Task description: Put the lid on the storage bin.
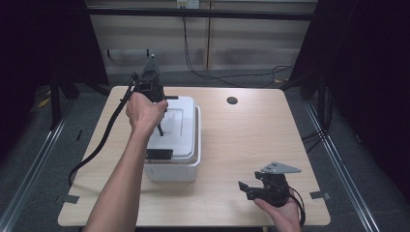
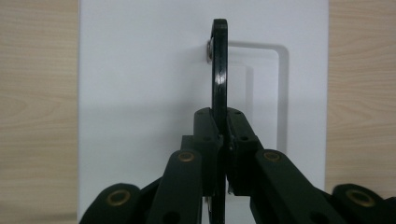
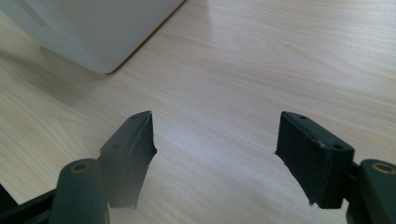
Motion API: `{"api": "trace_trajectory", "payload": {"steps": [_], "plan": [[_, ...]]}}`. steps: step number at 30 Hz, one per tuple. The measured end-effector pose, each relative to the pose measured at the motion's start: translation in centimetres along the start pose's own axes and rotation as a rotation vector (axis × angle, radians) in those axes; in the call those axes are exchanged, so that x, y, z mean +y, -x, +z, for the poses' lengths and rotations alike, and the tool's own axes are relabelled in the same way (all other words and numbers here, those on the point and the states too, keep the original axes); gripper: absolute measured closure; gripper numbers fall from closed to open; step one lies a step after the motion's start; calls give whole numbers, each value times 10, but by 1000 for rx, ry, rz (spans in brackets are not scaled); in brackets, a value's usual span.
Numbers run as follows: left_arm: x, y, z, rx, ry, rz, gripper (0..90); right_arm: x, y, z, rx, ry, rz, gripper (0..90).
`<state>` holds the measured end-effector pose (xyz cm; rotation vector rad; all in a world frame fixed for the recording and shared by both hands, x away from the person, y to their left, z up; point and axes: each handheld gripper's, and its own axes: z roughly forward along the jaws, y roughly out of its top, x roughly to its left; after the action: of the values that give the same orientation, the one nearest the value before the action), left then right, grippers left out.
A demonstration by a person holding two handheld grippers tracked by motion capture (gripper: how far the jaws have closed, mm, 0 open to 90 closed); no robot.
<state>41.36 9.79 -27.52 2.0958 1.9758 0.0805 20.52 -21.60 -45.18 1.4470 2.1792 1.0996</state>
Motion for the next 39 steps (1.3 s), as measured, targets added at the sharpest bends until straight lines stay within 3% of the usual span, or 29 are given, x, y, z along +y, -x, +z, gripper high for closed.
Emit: {"api": "trace_trajectory", "payload": {"steps": [2, 5, 19, 24, 25, 35, 39], "plan": [[0, 3, 1, -18, 0, -6, 847, 0, 0, 0, -2, -5, 6, 272], [-2, 8, 0, 17, 6, -4, 847, 0, 0, 0, -3, -1, 0, 272], [-5, 11, 13, 17, 3, -23, 846, 0, 0, 1, -9, -10, 3, 271], [-7, 15, 17, 22, -4, -14, 846, 0, 0, 1, -9, -11, 2, 271], [-6, 14, 17, 23, -17, 5, 846, 0, 0, 0, -9, -10, 2, 271], [-5, 13, 20, 24, -24, 6, 844, 0, 0, 0, -9, -11, 2, 271], [-5, 14, 21, 24, -38, 32, 840, 0, 0, 0, -9, -10, 0, 271]]}}
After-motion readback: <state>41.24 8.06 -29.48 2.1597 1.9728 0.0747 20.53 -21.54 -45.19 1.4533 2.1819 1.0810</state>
